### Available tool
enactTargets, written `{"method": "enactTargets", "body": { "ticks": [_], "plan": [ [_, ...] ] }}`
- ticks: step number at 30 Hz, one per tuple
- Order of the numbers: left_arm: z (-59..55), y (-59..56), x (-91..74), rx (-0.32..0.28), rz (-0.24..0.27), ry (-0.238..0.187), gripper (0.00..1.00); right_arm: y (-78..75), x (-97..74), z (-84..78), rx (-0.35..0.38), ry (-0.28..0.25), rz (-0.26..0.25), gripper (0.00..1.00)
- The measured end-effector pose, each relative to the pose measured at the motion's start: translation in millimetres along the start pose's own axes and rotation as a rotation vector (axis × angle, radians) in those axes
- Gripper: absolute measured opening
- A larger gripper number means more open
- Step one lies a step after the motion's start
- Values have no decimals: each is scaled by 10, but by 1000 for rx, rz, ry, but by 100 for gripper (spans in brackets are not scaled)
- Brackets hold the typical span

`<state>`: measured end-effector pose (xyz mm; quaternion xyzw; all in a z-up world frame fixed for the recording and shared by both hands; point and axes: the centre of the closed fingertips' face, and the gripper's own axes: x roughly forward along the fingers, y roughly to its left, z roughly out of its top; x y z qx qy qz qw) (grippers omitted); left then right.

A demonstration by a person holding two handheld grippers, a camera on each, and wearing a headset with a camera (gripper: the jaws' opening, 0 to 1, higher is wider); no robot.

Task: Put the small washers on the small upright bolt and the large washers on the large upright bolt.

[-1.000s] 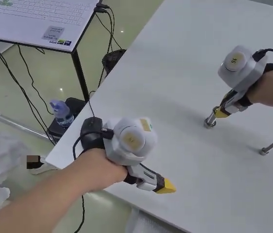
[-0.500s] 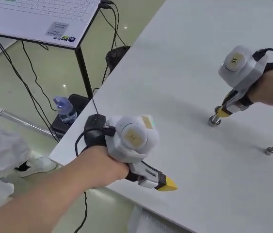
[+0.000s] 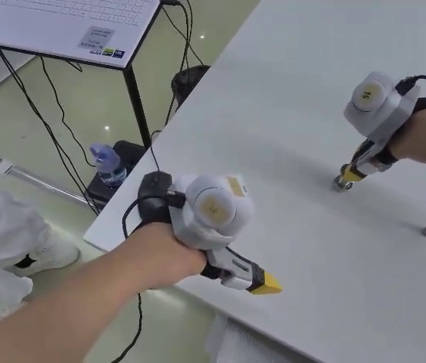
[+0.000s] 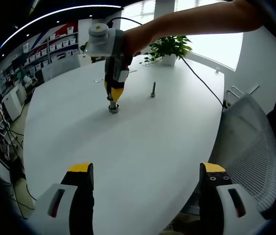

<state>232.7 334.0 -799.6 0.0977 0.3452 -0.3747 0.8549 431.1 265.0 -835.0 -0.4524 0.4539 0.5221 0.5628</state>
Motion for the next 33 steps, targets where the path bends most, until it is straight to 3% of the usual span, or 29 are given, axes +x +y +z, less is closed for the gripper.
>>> {"method": "enactTargets", "body": {
  "ticks": [11, 23, 33],
  "plan": [
    [-34, -8, -35, -10, 2, 0, 89, 22, 117, -4, 9, 13, 9, 22],
    [-47, 5, -49, -12, 3, 0, 88, -81, 314, -20, 8, 27, 17, 22],
    [-20, 10, -36, -5, 1, 0, 88, -28, 263, -37, 7, 20, 14, 22]
  ]
}}
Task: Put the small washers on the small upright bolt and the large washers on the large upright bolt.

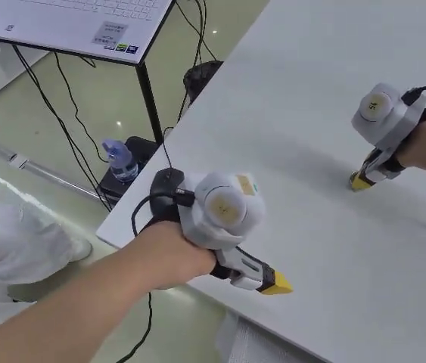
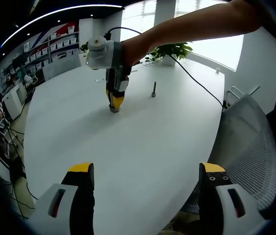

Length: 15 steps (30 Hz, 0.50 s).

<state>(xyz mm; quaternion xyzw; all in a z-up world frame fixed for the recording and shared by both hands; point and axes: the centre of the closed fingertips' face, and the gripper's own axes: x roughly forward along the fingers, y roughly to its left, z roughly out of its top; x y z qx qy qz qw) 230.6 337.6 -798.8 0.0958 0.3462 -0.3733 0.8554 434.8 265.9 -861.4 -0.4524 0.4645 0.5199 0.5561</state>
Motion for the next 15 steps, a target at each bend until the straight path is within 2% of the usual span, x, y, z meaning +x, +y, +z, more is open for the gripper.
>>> {"method": "enactTargets", "body": {
  "ticks": [10, 15],
  "plan": [
    [15, -18, 12, 4, -3, 4, 88, 34, -40, -27, -2, 1, -1, 24],
    [19, -42, 10, 6, -3, 6, 88, -40, -49, -39, -17, -9, -18, 29]
  ]
}}
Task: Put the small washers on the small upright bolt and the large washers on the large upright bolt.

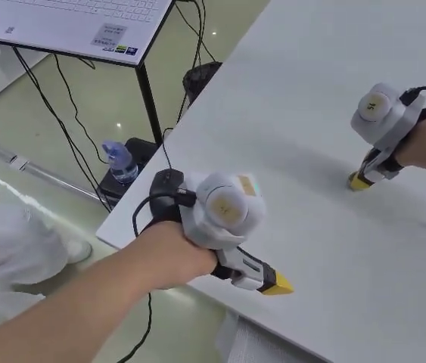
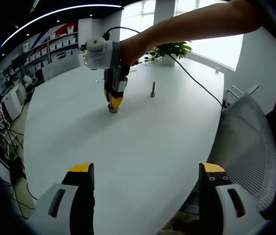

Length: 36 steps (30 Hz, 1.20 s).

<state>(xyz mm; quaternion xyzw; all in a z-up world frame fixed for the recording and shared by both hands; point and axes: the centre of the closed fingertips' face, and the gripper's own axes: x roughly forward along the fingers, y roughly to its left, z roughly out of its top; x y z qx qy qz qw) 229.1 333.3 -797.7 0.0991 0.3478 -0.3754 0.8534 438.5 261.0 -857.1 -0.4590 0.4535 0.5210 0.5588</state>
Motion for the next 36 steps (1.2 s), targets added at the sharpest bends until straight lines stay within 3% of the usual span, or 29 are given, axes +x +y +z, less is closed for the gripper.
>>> {"method": "enactTargets", "body": {
  "ticks": [6, 9, 12, 20, 28, 36],
  "plan": [
    [38, -26, 19, 11, -3, -13, 88, -32, -99, -39, 8, -25, -11, 36],
    [79, -44, 32, 12, -5, -19, 88, -34, -211, -16, -2, -72, -19, 38],
    [92, -58, 46, 16, -6, -18, 88, -69, -218, -30, -6, -87, -31, 39],
    [160, -98, 81, 13, -10, -30, 88, -75, -615, -103, 9, -191, -93, 42],
    [235, -76, 62, 5, 1, -54, 87, -11, -966, -425, 86, -286, -153, 46],
    [284, -76, 31, -25, 1, -89, 87, 93, -1292, -813, 215, -411, -219, 50]
  ]
}}
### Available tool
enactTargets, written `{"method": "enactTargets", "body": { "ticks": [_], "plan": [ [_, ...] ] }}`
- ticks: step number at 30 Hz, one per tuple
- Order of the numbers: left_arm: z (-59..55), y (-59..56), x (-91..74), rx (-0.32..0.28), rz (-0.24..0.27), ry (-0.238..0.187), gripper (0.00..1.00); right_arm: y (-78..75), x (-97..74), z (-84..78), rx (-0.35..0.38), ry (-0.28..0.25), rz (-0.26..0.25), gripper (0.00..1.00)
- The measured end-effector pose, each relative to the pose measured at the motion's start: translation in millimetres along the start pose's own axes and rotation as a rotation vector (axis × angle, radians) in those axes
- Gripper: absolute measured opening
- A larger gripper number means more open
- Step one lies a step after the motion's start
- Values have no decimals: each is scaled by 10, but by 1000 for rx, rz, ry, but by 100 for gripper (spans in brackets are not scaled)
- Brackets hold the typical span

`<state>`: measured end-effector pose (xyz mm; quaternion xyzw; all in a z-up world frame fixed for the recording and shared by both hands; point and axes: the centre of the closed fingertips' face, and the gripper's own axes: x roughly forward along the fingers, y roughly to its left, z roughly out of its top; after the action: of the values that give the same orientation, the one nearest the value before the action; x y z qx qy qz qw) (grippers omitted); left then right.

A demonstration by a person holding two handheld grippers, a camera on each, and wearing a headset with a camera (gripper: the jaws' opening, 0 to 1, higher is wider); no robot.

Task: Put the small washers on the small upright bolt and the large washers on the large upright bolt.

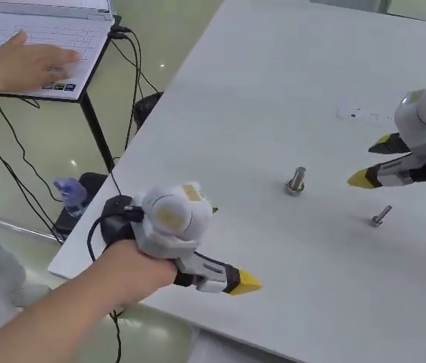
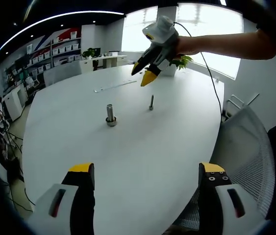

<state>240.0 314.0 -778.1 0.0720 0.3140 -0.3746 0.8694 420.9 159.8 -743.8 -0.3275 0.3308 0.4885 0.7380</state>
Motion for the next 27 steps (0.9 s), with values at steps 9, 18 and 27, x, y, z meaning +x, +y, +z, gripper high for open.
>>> {"method": "enactTargets", "body": {
  "ticks": [9, 18, 27],
  "plan": [
    [40, 24, 2, -14, 14, -19, 88, 111, -337, -360, 153, -119, -55, 58],
    [34, 19, 16, -34, 22, -26, 88, 401, -505, -667, 229, -196, -81, 67],
    [77, -19, 50, -37, 30, -40, 88, 696, -548, -943, 320, -249, -85, 74]
  ]
}}
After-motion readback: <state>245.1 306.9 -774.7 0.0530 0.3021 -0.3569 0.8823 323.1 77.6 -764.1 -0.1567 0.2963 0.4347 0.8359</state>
